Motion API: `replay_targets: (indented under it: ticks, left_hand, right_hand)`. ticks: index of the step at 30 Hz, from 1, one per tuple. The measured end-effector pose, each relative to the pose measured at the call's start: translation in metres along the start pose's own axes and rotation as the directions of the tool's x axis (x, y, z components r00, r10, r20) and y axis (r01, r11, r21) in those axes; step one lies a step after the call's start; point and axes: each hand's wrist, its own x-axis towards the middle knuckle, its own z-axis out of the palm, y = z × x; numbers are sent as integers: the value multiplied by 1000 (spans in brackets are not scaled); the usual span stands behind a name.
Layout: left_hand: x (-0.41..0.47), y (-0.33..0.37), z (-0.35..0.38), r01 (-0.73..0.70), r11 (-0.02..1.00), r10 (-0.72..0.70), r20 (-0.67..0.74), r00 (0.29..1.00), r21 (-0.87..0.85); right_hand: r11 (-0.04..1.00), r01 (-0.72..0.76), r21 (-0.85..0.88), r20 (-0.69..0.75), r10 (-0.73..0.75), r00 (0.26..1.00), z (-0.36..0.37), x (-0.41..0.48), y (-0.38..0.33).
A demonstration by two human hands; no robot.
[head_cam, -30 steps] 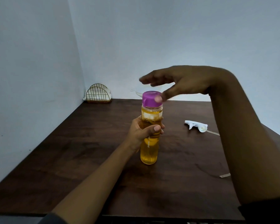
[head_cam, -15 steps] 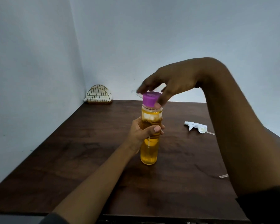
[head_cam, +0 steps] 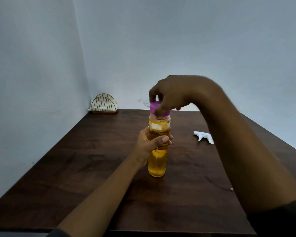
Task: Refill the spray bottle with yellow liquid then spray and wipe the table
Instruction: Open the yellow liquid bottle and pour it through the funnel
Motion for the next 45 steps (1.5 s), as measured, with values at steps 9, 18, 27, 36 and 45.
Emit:
replay_targets:
  ticks: [9, 18, 27, 36, 45]
  left_hand:
    - [-1, 0, 1, -9, 1000, 9, -11, 1000, 21]
    - [-1, 0, 0, -6, 1000, 7, -19, 1000, 18]
    - [-2, 2, 2, 0, 1000, 0, -33, 999, 15]
    - [-4, 1, 11, -54, 998, 60, -147, 987, 39]
    - [-5, 1, 18, -95, 994, 103, -190, 976, 53]
  right_hand:
    - [991, -97, 91, -149, 110, 983, -1, -9, 7]
    - [999, 52, -5, 38, -52, 998, 4, 5, 2]
    - [920, 173, 351, -175, -117, 978, 8, -20, 35]
    - [556, 161, 815, -351, 253, 901, 82, -56, 100]
    - [566, -241, 789, -109, 515, 850, 167, -86, 174]
